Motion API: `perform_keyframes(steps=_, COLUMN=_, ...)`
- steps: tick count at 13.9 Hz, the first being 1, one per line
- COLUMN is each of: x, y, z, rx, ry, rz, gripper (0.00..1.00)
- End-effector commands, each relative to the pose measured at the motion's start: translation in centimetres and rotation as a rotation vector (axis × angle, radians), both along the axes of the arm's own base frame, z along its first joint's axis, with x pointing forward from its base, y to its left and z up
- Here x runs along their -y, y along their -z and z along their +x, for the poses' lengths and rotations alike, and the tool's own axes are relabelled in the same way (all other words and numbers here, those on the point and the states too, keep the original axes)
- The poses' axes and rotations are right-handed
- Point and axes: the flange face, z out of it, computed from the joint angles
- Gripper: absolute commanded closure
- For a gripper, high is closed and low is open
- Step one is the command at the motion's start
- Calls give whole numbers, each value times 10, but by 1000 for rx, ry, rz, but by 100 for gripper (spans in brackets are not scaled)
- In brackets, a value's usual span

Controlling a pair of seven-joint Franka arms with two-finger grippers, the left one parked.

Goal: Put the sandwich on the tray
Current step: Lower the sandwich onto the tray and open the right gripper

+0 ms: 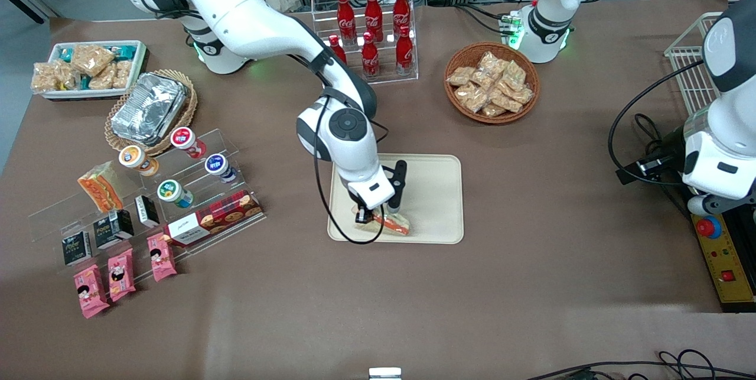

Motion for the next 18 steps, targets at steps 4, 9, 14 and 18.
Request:
perform_keyframes(steps=4, x=-2, y=30, z=3, rx=-11, ry=16, rz=2, gripper=82)
perform_keyframes(steps=9, x=7, y=30, z=11, rx=-59, ry=98, rz=82, gripper=0)
perform_keyframes(steps=14, x=20, y=14, z=26, rx=-70, ry=167, rz=123, gripper=0)
perform_keyframes(steps=18, x=41, y=-34, z=42, rx=-104, ry=292, rz=213, gripper=0)
